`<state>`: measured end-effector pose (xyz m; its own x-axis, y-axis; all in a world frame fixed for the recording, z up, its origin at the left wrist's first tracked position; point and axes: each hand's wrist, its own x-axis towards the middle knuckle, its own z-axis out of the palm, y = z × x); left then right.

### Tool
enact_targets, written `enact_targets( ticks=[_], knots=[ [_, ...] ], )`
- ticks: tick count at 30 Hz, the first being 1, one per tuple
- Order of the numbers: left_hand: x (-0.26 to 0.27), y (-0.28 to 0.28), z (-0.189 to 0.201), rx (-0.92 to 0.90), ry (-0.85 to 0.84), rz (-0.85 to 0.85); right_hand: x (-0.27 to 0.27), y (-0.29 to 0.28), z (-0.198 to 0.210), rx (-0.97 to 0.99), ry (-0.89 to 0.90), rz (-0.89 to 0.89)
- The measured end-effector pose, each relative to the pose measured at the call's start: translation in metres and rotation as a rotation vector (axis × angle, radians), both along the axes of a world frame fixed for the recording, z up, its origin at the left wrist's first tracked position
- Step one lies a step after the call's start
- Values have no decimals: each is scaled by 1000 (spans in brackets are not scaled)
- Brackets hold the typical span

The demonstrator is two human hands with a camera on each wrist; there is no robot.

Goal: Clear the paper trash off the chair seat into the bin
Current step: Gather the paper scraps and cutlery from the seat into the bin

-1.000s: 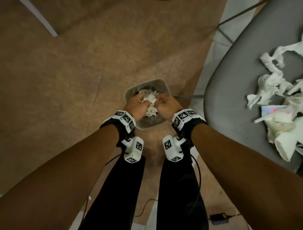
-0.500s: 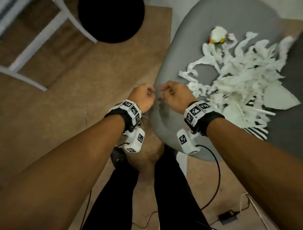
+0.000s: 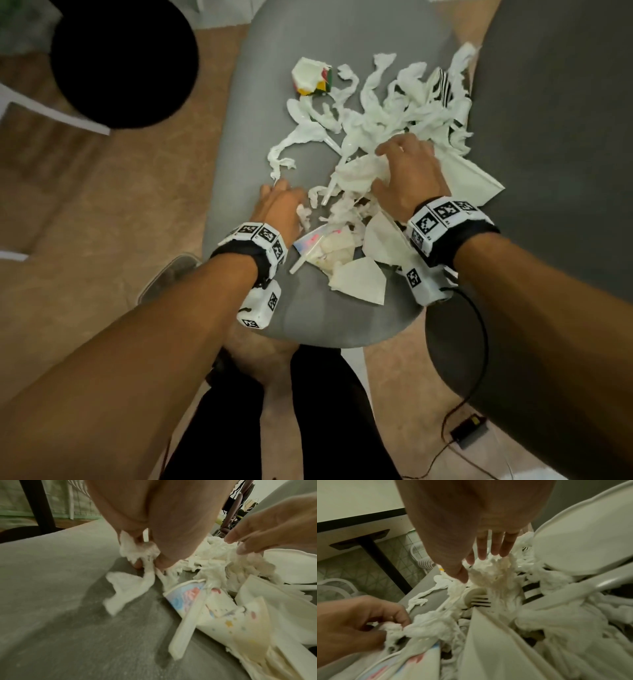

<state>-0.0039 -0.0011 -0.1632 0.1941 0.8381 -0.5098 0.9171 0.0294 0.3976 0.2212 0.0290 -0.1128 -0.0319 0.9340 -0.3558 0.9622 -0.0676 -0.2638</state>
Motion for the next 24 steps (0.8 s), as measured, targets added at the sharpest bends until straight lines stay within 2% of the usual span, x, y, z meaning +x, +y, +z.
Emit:
enact_targets(
  ticks=[2,4,7,10,14,20,24],
  knots=[
    [1,6,3,-38,-16,-24,8,5,-5,-66,-47,26],
    [3,8,6,5,-8,-27,9,8,-10,-135,-103,69],
    [8,11,12,78,-9,8,7,8,-17,-102,-168,124],
    [9,12,15,121,16,22,6,10,-18,-47,-102,99],
    [7,7,17,129,18,42,7,15,-16,-96,35,85],
    [-3,-5,20,175,36,120,9,16,-4,32,56,140],
    [-15,-8,21,184,-51,108,3,16,3,129,98,174]
  ],
)
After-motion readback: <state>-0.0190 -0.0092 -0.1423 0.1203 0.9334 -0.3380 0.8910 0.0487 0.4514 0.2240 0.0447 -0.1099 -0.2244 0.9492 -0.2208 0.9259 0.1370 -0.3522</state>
